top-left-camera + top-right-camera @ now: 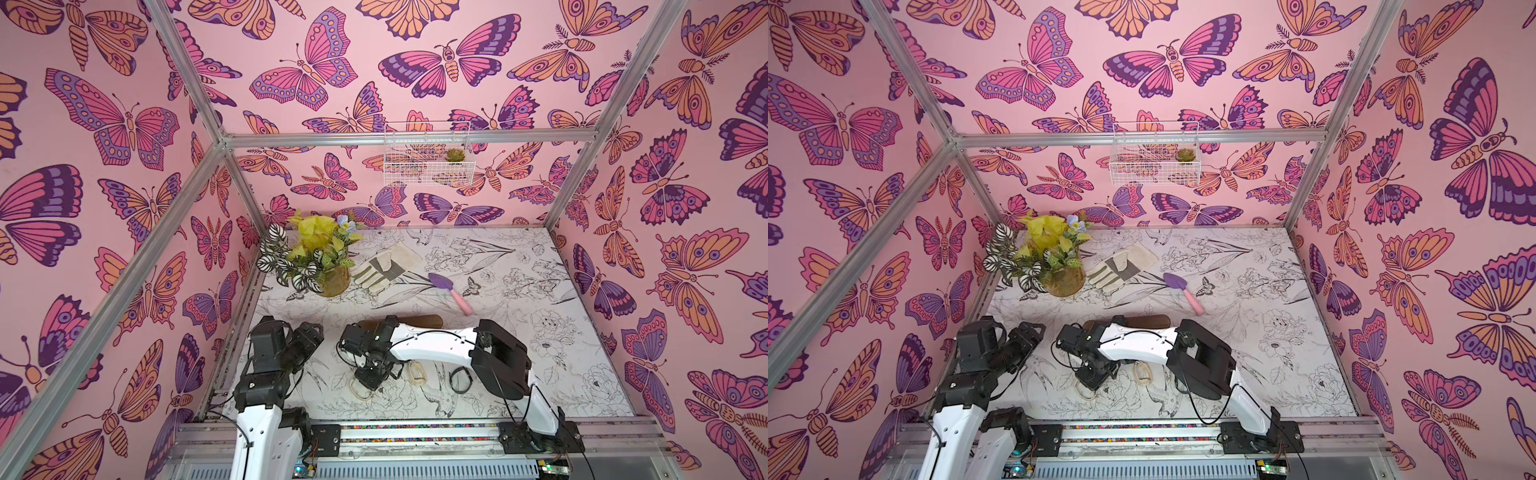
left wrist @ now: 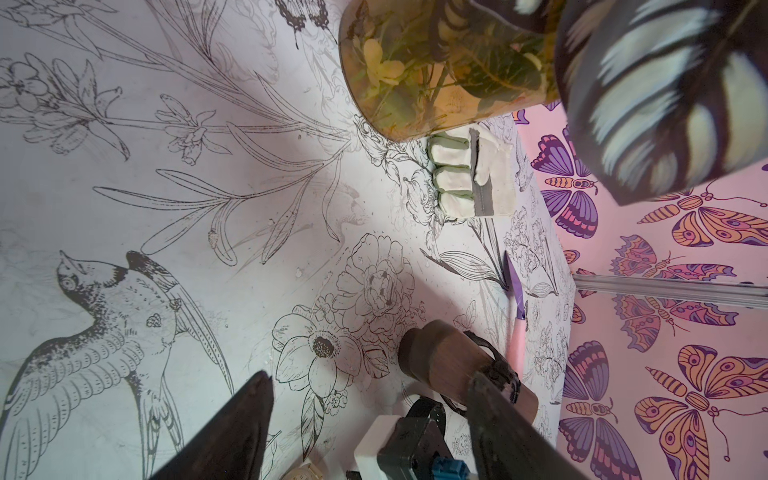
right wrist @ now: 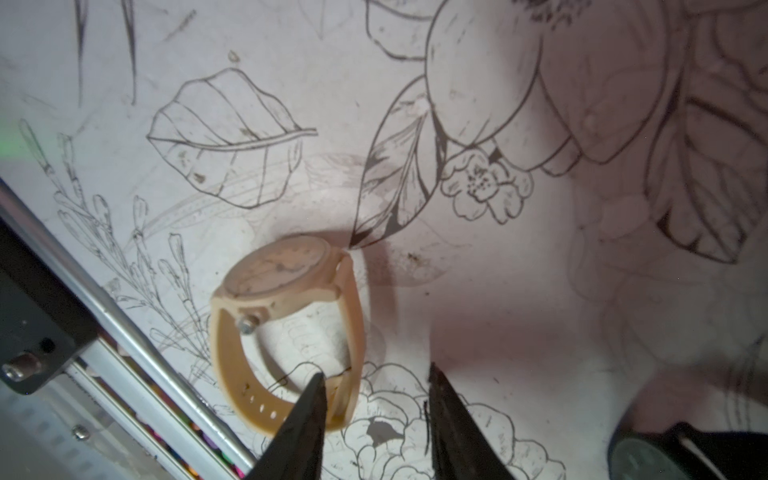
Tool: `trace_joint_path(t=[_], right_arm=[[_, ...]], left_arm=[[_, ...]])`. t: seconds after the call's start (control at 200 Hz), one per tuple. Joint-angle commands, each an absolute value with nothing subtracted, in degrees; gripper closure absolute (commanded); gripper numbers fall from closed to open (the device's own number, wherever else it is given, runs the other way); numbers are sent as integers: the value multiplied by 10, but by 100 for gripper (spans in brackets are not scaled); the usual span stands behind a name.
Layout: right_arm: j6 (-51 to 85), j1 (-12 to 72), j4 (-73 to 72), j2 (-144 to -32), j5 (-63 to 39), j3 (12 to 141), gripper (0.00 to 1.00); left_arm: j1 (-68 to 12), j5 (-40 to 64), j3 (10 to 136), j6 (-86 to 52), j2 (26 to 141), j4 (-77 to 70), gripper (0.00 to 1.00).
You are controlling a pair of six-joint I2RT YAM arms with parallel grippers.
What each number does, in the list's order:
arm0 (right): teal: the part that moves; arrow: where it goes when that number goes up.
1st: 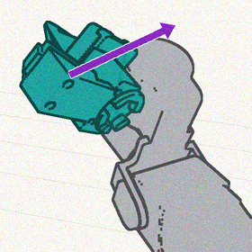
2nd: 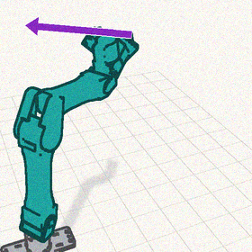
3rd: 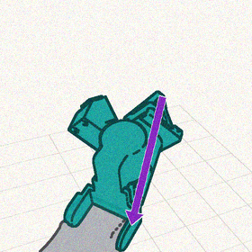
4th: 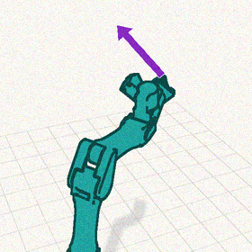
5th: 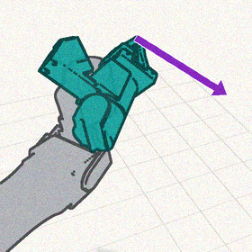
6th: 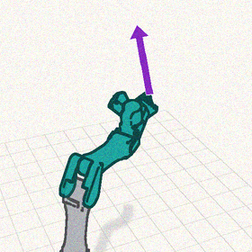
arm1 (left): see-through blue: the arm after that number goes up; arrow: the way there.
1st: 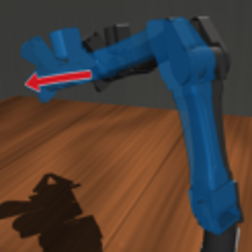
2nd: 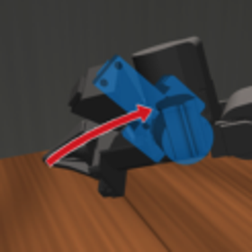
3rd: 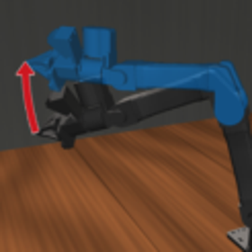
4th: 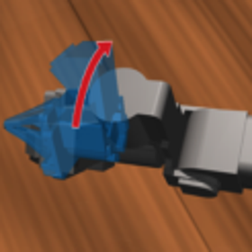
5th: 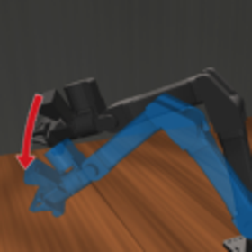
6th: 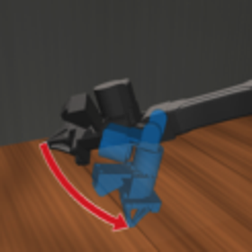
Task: Place watch on stand
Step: Pick up the watch at the center of the board.
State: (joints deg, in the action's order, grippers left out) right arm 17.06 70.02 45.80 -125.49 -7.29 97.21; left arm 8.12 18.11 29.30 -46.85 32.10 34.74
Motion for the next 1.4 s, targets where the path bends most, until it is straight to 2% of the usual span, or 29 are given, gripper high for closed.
trace_joint_path(t=[0.0,0.25,0.456,0.791,1.142,1.397], right_arm=[[168,704,457,-1272,-55,997,59],[167,704,457,-1291,-30,1023,65],[164,704,456,-1302,-32,1030,82],[137,704,461,-1282,-17,1020,100],[88,703,434,-1195,27,977,100],[62,700,358,-1115,36,903,100]], left_arm=[[95,212,280,-456,324,341,25],[117,240,280,-451,338,329,24],[127,250,283,-446,343,328,24],[130,258,282,-450,342,325,24],[133,268,275,-459,359,314,23],[132,302,270,-462,365,288,23]])
